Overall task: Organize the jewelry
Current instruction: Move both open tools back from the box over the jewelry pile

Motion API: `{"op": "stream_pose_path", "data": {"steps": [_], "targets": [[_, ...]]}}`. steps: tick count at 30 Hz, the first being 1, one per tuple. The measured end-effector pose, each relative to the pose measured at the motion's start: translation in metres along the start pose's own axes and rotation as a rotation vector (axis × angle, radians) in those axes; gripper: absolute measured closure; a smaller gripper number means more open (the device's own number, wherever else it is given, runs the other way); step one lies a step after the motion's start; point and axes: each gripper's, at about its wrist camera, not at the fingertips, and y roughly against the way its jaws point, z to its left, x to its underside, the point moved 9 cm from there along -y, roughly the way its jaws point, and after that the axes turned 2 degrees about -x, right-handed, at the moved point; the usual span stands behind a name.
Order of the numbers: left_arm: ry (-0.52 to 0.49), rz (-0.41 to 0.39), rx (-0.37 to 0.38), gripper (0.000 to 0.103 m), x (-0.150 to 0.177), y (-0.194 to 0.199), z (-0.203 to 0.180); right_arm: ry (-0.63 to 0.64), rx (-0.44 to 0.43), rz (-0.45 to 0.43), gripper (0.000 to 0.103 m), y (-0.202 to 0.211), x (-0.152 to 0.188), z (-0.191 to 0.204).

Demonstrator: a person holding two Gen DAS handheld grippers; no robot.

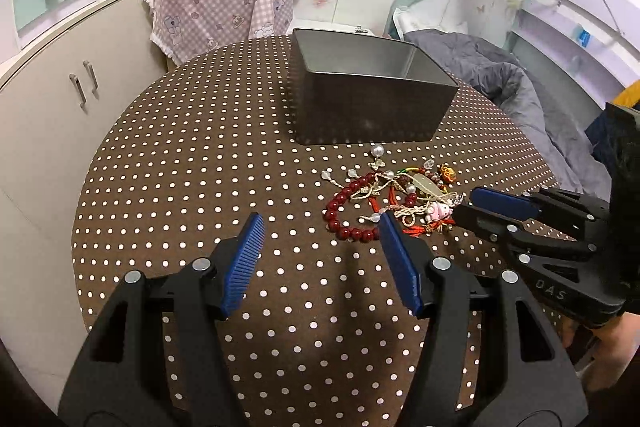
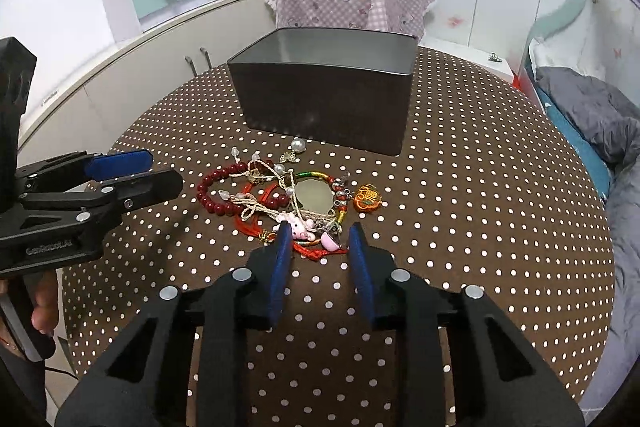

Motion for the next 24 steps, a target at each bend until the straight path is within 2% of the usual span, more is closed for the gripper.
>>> {"op": "stream_pose_path", "data": {"steps": [7, 9, 11, 13, 24], "targets": [[0.003, 0.008, 0.023, 0.043, 0.002, -0.001, -0.004, -0.017, 0.007, 0.007, 0.078, -0.003, 0.001, -0.007], [0.004, 0.011, 0.027, 0.043, 0.003, -0.002, -0.005, -0.023, -0.014, 0.017, 0.090, -0.004, 0.002, -0.007], [0.006, 0.014, 0.033, 0.043, 0.003, -0.003, -0.007, -0.034, -0.044, 0.028, 0.094, -0.007, 0.003, -0.007], [0.003, 0.017, 0.034, 0.043, 0.003, -0.004, -0.007, -0.043, -0.052, 0.024, 0.094, -0.005, 0.003, -0.009], [-0.040, 0.017, 0.083, 0.043, 0.003, -0.003, -0.031, -0.125, -0.054, -0.110, 0.094, 0.041, -0.001, -0.033]]}}
